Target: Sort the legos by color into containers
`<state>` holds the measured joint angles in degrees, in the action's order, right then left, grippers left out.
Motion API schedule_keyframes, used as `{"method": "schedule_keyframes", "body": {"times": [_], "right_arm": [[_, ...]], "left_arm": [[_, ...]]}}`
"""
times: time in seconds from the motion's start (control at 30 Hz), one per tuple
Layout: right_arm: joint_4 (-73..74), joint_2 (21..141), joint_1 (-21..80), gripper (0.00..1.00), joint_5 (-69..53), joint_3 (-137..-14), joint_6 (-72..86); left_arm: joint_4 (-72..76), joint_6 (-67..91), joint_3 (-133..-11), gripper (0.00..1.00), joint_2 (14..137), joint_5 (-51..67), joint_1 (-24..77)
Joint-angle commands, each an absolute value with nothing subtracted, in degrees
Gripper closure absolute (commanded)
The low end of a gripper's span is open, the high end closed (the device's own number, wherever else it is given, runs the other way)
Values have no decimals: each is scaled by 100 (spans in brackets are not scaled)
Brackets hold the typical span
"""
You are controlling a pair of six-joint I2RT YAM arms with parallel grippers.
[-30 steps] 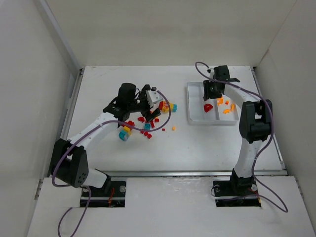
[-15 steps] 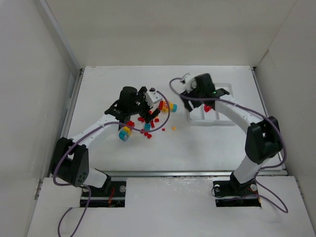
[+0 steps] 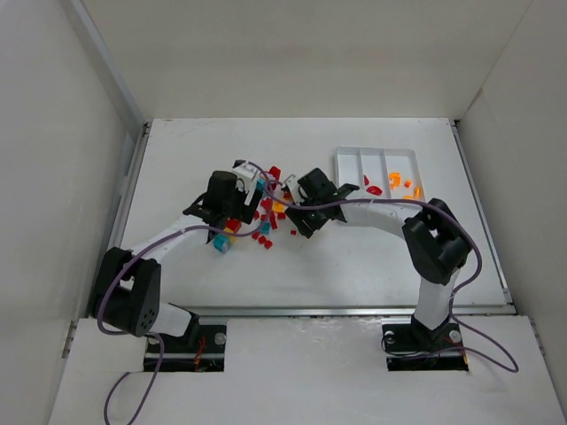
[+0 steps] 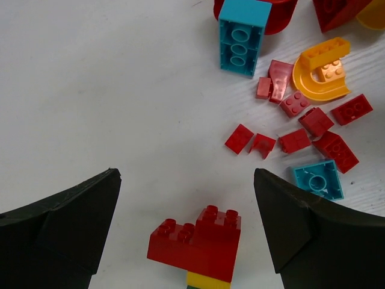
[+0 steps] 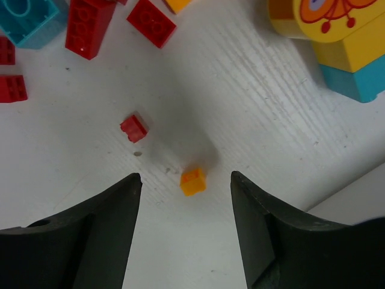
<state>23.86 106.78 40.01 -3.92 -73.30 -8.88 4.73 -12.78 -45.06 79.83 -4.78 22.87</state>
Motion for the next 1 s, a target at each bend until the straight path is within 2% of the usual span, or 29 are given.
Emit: {"method": "schedule_keyframes", "body": {"times": [0.0,0.47,0.57,0.6,0.7,0.8,0.9,0.97], "right_arm": [[2215,10503,4271,33,18,-7287,-571],[2268,10916,4096,37,70,-7119,-703],[2215,10916,4043,44,9,-7119,-703],[2215,10916,4043,51,-43,-7119,-703],[2276,10916,4043,61,-105,-7119,-703],[2197,10916,4043,63,-158,-7066,-756],[2249,10968,4043,73,-219,-7127,-756],[2250,10969,4043,85,-272,-7128,-756]], "left_arm": [[650,-976,-4491,9,7664,-809,2312],[1028,-1537,-4438,8,7559,-896,2312],[976,-1538,-4438,8,7559,-896,2312],[976,-1538,-4438,8,7559,-836,2312],[976,-1538,-4438,8,7559,-835,2312],[1036,-1538,-4386,8,7559,-835,2312],[1037,-1538,-4386,7,7559,-835,2312],[1090,-1538,-4386,6,7559,-835,2312]]}}
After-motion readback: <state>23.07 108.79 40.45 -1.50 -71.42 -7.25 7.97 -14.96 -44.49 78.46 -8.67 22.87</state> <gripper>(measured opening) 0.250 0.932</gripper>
